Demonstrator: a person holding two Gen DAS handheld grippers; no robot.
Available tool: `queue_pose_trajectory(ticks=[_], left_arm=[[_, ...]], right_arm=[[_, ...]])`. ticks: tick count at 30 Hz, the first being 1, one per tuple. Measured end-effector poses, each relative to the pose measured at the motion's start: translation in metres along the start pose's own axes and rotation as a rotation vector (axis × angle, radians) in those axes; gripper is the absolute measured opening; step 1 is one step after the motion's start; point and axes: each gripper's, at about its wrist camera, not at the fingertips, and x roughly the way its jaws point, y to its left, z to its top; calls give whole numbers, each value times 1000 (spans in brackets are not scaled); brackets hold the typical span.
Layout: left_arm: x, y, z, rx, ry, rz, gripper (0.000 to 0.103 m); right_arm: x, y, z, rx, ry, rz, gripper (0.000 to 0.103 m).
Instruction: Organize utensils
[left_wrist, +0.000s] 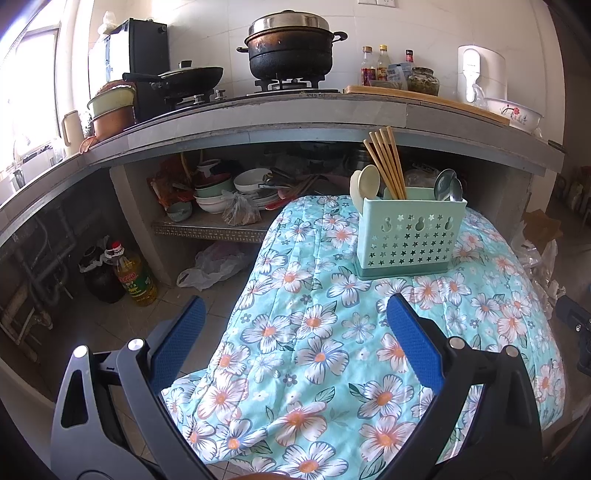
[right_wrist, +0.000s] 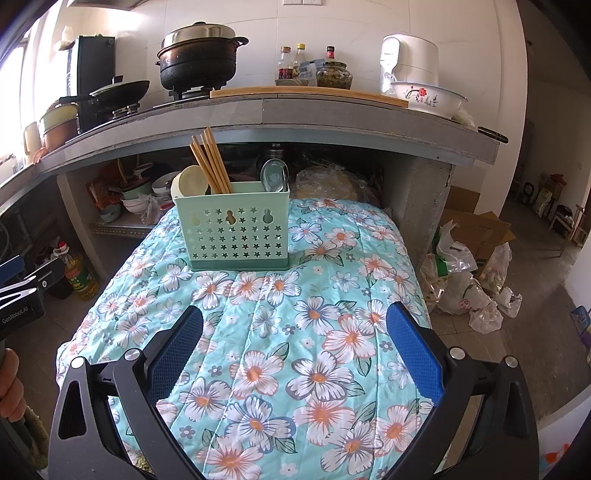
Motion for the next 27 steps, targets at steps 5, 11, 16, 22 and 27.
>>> queue_pose_trajectory(ticks=[5, 11, 16, 22, 27], left_arm=[[0, 0, 0, -1, 3, 0, 95], [0, -1, -1, 2, 3, -2, 95], [0, -1, 0, 2, 3, 0, 95], [0, -1, -1, 4, 4, -2, 95], [0, -1, -1, 2, 3, -2, 95]], right_arm=[[0, 0, 0, 0, 0, 1, 97], [0, 2, 0, -3, -1, 3, 97], [1, 3, 1, -4, 0, 9, 97], [2, 4, 1, -10, -2, 14, 97], [2, 3, 1, -10, -1, 16, 97]])
